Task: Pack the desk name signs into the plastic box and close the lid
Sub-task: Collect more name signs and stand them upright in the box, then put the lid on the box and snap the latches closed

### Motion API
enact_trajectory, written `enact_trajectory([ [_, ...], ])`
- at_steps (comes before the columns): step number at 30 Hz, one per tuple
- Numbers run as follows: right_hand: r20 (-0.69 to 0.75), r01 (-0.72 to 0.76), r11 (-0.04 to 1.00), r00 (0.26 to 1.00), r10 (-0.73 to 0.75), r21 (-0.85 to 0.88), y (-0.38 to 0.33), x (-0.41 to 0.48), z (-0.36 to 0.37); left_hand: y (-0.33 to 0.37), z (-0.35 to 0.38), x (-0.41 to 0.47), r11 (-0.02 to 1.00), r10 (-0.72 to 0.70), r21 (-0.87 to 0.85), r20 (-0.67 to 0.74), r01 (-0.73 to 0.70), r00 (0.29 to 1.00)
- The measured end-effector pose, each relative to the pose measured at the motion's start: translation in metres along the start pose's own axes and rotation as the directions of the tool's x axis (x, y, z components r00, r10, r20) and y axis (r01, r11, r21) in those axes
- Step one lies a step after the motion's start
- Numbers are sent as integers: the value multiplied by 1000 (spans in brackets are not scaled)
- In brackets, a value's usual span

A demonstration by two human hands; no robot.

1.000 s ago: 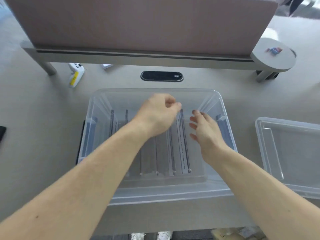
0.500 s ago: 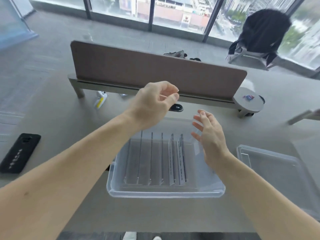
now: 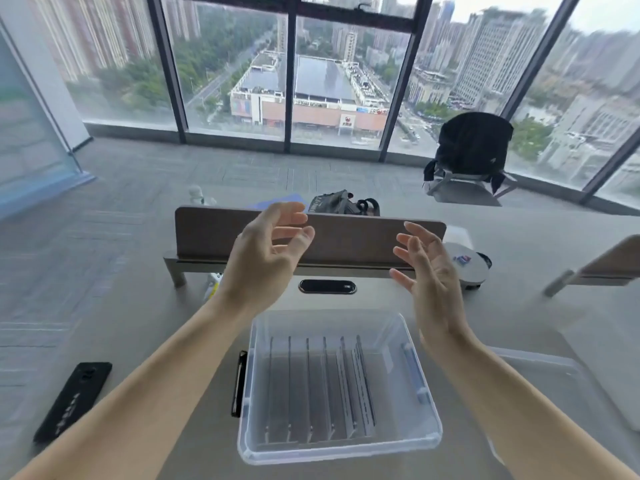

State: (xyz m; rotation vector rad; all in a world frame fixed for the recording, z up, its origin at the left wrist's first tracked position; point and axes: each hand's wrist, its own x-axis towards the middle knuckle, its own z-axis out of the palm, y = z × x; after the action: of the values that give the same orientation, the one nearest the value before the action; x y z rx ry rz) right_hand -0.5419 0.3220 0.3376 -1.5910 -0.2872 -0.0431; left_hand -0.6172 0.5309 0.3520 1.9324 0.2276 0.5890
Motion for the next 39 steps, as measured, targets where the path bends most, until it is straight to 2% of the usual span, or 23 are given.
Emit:
enact_trajectory([
  [6, 29, 149, 989, 988, -149, -14, -51, -1, -14, 45, -20, 3, 996, 91, 13, -6, -91, 996],
  [10, 18, 190, 982, 982, -190, -21, -54, -8, -33, 67, -15, 0, 991, 131, -22, 5, -131, 991],
  [14, -69, 101, 990, 992, -108, -96, -20, -16, -68, 66, 30, -12, 993, 106, -60, 100, -100, 989],
  [18, -229, -57, 985, 973, 19, -162, 29, -16, -130, 45, 116, -31, 994, 8, -108, 280, 23, 960],
  [23, -383, -264, 918, 913, 139, -296, 101, -22, -221, 16, 236, -63, 985, -112, -60, 505, 164, 856],
  [27, -412, -406, 823, 880, 235, -397, 161, -24, -280, -10, 323, -75, 961, -252, 55, 580, 271, 774],
  [31, -338, -517, 584, 854, 395, -625, 247, -30, -316, -46, 399, -84, 900, -418, 181, 615, 397, 669],
  [34, -288, -580, 404, 759, 584, -708, 316, -42, -323, -71, 444, -90, 813, -568, 337, 636, 474, 522],
  [36, -271, -590, 377, 730, 628, -714, 352, -52, -323, -86, 468, -91, 777, -626, 451, 626, 439, 465],
  [39, -278, -596, 390, 733, 620, -702, 379, -59, -314, -105, 495, -85, 750, -661, 521, 599, 407, 452],
])
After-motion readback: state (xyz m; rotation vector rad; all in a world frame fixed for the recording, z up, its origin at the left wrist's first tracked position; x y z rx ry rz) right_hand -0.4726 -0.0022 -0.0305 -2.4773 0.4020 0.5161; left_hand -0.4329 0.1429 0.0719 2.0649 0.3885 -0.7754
